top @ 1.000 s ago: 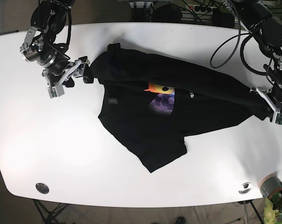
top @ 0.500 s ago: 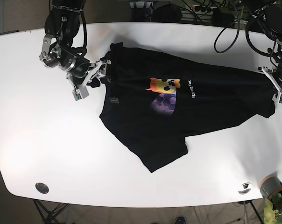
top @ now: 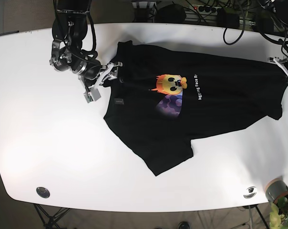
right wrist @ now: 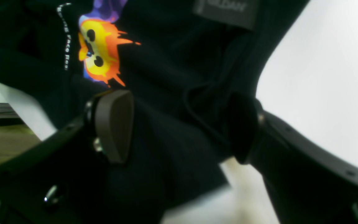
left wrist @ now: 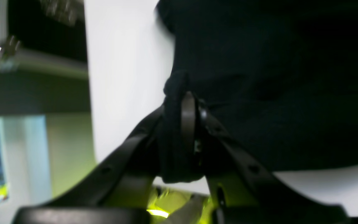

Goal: Fold the T-shirt properly
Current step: 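Grasp both shoulders of the black shirt with both grippers and lift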

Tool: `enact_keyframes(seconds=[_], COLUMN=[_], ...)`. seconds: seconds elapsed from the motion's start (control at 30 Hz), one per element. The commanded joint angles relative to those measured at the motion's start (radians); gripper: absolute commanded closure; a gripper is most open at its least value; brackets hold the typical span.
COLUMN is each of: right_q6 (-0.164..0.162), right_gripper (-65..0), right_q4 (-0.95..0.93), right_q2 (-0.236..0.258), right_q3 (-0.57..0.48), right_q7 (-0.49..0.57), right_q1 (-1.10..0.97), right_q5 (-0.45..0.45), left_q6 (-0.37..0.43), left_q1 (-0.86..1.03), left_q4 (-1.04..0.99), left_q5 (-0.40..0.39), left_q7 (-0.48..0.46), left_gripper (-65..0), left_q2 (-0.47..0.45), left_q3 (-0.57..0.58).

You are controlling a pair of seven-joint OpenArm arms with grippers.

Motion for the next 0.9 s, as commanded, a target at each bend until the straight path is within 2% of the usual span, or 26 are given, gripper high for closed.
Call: enact_keyframes(seconds=[0.0, 0.33, 0.4, 0.47, 0.53, 0.67, 0.73, 0.87], right_q6=[0.001, 0.001, 0.001, 0.001, 0.001, 0.001, 0.001, 0.001], right_gripper=[-44.4, -43.6, -38.8, -31.4, -19.7, -4.8, -2.5, -2.4], right_q4=[0.015, 0.013, 0.013, 0.013, 0.006, -0.033, -0.043, 0.004], right_q2=[0.004, 0.003, 0.003, 0.003, 0.004, 0.008, 0.009, 0.023], right_q3=[0.001, -0.026, -0.026, -0.026, -0.026, -0.026, -0.023, 0.004], right_q7=[0.014, 0.059, 0.065, 0.065, 0.071, 0.08, 0.083, 0.085], right_q1=[-0.001, -0.061, -0.062, -0.059, -0.058, -0.035, -0.032, -0.032], right_q5=[0.013, 0.005, 0.005, 0.005, 0.005, 0.005, 0.005, 0.013], left_q6=[0.006, 0.006, 0.006, 0.006, 0.006, 0.006, 0.006, 0.006], left_q1=[-0.008, -0.008, -0.008, -0.01, -0.01, -0.01, -0.011, -0.014], left_q4=[0.019, 0.016, 0.016, 0.016, 0.016, 0.015, 0.015, 0.021], left_q5=[-0.014, -0.014, -0.014, -0.014, -0.014, -0.014, -0.014, -0.016], left_q7=[-0.027, -0.027, -0.027, -0.027, -0.027, -0.027, -0.027, -0.027], left_gripper=[0.0, 0.0, 0.0, 0.0, 0.0, 0.0, 0.0, 0.0], left_q2=[-0.023, -0.026, -0.026, -0.026, -0.026, -0.026, -0.026, -0.023], left_q3=[-0.008, -0.009, -0.009, -0.006, -0.003, -0.003, -0.001, -0.001])
